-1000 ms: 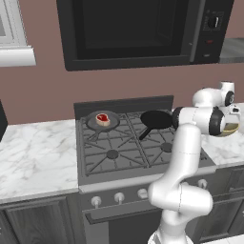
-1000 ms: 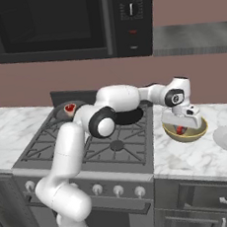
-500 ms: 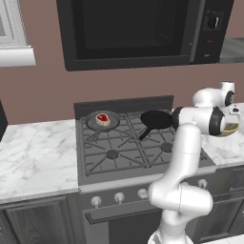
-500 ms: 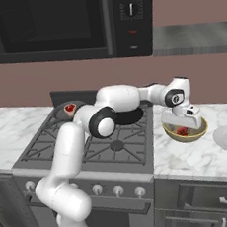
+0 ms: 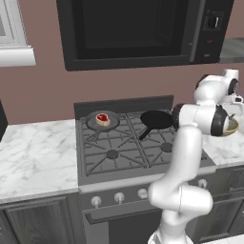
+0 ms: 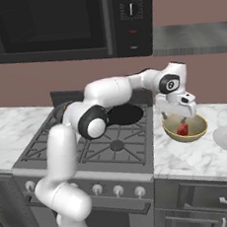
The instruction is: Place one of the steaks on the plate and the other in the bowl. Then place the bowl in the fridge.
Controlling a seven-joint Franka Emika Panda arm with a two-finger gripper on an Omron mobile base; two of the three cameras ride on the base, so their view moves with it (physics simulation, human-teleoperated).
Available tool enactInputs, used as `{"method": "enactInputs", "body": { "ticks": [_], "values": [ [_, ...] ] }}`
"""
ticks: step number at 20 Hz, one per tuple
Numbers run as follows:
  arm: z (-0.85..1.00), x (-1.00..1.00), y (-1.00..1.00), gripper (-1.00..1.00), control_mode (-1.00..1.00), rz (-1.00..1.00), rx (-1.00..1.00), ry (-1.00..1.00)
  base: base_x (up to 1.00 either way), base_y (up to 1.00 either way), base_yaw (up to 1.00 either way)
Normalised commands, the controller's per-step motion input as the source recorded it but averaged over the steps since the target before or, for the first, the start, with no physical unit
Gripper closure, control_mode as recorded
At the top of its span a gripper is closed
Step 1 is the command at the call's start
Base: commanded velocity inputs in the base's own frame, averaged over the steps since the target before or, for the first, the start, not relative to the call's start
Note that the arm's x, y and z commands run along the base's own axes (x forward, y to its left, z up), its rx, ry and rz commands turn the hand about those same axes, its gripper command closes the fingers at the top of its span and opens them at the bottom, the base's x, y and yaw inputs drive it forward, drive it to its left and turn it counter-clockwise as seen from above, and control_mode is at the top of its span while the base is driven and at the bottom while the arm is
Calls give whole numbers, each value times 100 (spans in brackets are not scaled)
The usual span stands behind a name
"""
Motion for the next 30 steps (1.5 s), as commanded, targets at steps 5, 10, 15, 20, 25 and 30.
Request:
{"method": "enactInputs", "body": {
  "ticks": [5,10,15,20,25,30],
  "values": [
    [25,-68,98,-100,-100,15,-1,-16,0,0,0],
    [11,-73,100,-100,-100,21,-6,-28,0,0,0],
    [42,-45,100,-100,-100,15,-4,-24,0,0,0],
    [69,-13,100,-100,-100,11,0,-10,0,0,0],
    [25,0,100,-100,-100,5,1,0,0,0,0],
    [0,0,100,-100,-100,2,0,-2,0,0,0]
  ]
}}
